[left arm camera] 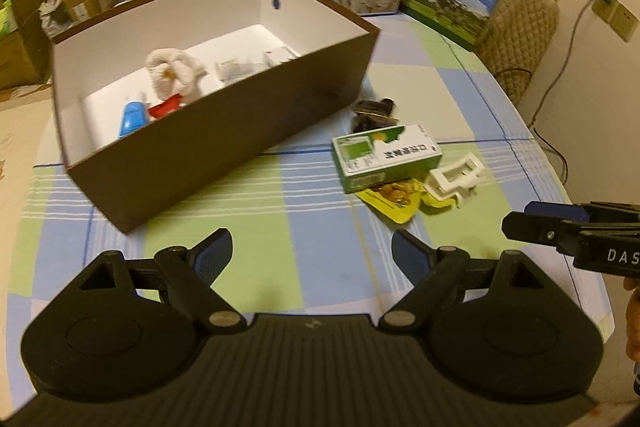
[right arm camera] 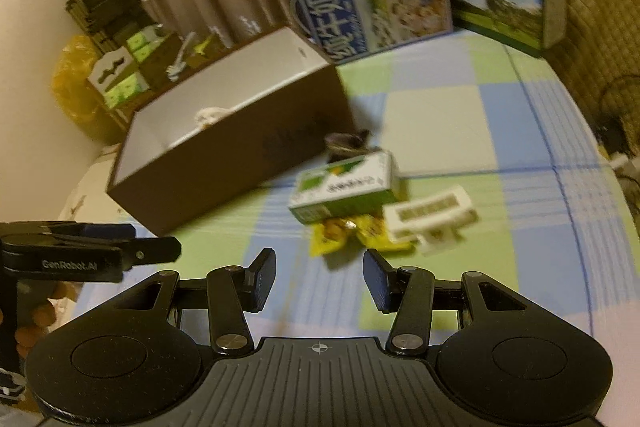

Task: Organize objects
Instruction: 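Move the left gripper down toward the green-and-white spray medicine box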

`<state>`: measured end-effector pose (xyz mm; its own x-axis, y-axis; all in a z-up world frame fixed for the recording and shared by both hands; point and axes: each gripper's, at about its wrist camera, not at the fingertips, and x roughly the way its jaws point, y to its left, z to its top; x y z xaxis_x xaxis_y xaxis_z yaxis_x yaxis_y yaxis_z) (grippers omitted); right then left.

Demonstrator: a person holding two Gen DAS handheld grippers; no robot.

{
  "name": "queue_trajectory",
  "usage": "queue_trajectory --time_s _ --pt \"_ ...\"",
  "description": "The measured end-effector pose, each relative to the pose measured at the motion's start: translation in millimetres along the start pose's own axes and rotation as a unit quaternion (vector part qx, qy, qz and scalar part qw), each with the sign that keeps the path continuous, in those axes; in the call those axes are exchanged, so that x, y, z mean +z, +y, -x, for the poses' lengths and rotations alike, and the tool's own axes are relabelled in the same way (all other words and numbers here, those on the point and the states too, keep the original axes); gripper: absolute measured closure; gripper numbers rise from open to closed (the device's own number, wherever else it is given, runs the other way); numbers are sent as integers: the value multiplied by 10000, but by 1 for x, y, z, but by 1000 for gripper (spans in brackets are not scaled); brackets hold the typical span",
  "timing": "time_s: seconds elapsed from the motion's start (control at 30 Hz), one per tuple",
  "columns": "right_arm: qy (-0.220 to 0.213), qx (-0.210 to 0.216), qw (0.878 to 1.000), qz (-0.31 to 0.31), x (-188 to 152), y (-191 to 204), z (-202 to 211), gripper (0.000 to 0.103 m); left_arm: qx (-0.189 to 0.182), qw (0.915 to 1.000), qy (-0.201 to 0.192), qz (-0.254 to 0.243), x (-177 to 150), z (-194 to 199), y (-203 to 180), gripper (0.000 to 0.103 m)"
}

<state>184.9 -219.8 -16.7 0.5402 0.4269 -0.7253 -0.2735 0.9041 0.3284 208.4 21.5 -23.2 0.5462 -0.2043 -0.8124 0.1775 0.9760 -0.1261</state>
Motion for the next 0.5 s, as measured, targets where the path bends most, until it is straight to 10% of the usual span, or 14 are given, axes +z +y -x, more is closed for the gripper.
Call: queue_trajectory --time_s 0.5 --pt "45 -620 9965 -550 -17 -53 12 57 -336 9964 -32 -781 9 -43 -34 19"
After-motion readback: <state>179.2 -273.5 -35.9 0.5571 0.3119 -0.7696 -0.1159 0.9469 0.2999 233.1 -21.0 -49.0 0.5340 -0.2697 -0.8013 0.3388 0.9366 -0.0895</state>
